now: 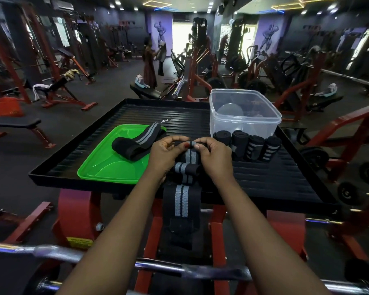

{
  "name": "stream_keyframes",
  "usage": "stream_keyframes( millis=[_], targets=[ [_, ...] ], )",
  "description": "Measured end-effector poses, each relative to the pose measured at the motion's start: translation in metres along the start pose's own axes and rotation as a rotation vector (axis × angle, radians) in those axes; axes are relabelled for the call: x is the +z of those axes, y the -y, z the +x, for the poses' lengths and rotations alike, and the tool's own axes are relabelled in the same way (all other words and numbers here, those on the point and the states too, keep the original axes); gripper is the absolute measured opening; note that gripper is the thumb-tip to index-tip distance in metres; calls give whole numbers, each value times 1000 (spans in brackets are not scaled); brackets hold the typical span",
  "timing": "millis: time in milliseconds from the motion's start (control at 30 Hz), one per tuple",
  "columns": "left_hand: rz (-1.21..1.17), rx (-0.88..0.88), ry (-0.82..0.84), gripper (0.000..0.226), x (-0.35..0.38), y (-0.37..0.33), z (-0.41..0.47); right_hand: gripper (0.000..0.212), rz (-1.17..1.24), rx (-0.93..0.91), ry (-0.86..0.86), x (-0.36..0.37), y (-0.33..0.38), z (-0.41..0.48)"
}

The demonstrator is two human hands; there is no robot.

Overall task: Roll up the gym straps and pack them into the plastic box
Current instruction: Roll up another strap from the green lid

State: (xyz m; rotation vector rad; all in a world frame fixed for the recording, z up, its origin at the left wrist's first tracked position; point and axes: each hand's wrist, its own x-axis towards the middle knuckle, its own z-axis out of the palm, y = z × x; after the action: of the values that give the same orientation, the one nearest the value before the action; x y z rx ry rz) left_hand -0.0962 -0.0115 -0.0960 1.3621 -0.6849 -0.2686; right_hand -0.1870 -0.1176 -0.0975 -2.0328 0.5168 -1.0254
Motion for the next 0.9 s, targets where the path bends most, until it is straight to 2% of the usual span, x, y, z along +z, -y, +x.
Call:
stream_keyframes(
  millis=[100,233,333,433,600,900],
  targets=[
    [5,19,23,21,1,-2,-2,14,-51,-10,10,-1,-1,1],
    [9,16,7,12,0,-2,-1,16,-75,-15,47,1,-2,1],
    [37,12,-1,21,-2,1,1,16,-63,-37,55,1,-1,0],
    [58,11,-4,24,-4,2,3,14,54,-42,58,0,-1,-1],
    [62,26,-11,23,-3,3,3,10,265,67,108,2,-4,1],
    [-100,3,-3,15,0,2,1,10,419,149,63,3,-4,2]
  ],
)
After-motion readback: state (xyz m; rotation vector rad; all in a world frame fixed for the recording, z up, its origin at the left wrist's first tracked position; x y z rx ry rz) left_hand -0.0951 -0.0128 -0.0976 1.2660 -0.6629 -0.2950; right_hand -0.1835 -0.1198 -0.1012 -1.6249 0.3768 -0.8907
